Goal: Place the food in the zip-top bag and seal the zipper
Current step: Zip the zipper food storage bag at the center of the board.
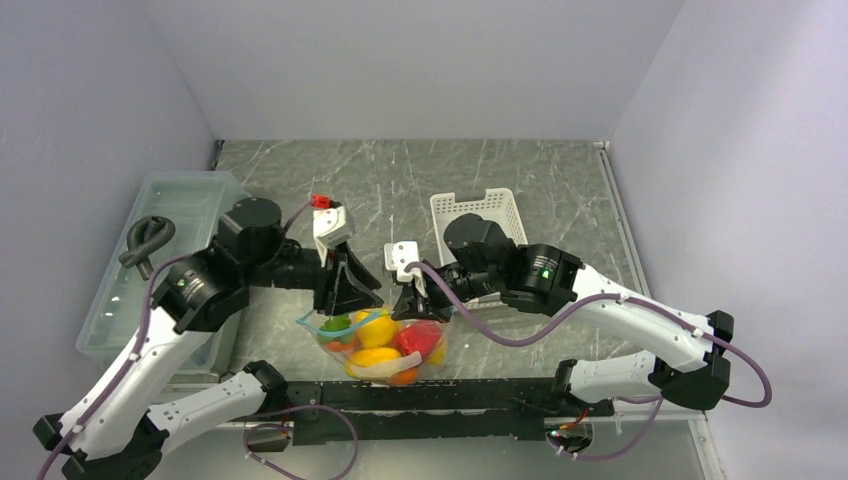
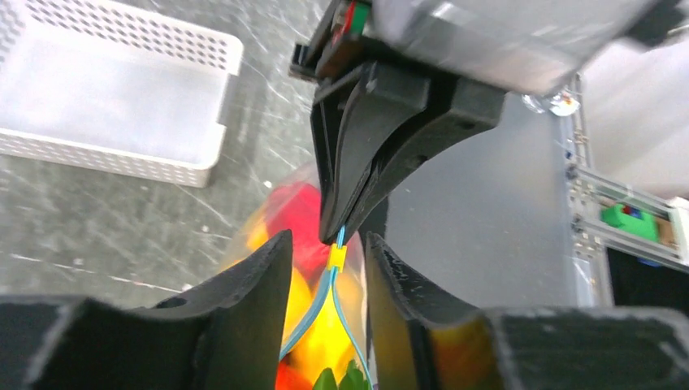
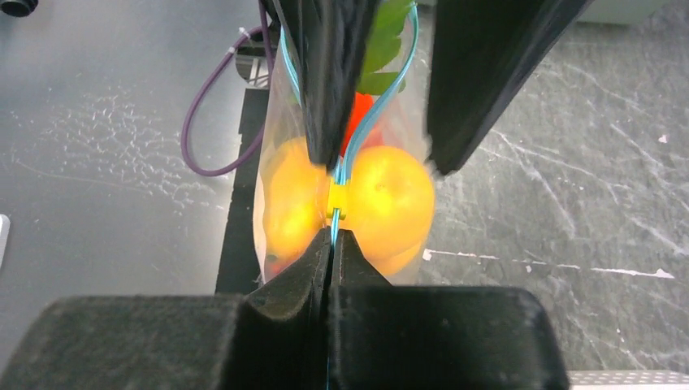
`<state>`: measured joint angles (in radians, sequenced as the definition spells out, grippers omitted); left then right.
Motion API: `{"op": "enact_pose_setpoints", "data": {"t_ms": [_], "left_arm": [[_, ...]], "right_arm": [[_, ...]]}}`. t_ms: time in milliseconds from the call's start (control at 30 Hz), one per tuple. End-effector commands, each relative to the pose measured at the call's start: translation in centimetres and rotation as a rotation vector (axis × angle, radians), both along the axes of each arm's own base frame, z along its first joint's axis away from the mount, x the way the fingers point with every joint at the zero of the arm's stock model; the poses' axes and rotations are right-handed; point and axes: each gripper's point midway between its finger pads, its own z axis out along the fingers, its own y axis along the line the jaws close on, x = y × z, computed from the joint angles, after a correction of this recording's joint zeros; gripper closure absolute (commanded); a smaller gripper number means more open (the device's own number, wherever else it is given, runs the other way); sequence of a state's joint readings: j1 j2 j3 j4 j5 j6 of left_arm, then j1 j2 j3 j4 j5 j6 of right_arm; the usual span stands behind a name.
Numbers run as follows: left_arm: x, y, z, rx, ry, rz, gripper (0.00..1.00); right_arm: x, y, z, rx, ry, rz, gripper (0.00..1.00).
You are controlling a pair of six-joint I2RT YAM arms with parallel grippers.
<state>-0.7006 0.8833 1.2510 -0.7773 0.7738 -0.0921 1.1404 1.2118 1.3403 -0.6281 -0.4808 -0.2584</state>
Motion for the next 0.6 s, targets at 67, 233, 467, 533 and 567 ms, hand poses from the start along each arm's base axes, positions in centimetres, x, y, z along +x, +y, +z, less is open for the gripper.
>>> {"op": "enact_pose_setpoints", "data": {"t_ms": [67, 233, 467, 533, 567], "left_arm": [[1.0, 2.1, 4.6, -0.043, -0.129, 0.162, 0.5], [2.4, 3.4, 3.9, 0.052, -0.061, 0.298, 0.53], [2.4, 4.4, 3.1, 0.132, 0.088, 0.403, 0.92], [2.4, 4.8, 2.4, 0.171, 0.131, 0.433, 1.0], [2.3, 5.0, 2.0, 0.19, 0.151, 0.441, 1.0]], "right_arm": [[-0.1, -0.2, 2.0, 0.067, -0.033, -0.001, 1.0], [0.1, -0.6, 1.7, 0.063, -0.038, -0.02, 1.0], [0.4, -1.0, 1.8, 0.064, -0.044, -0.049, 1.0], [0.4, -1.0, 1.7, 0.065, -0.044, -0.051, 1.0], [0.4, -1.1, 1.7, 0.065, -0.046, -0.055, 1.0]]}}
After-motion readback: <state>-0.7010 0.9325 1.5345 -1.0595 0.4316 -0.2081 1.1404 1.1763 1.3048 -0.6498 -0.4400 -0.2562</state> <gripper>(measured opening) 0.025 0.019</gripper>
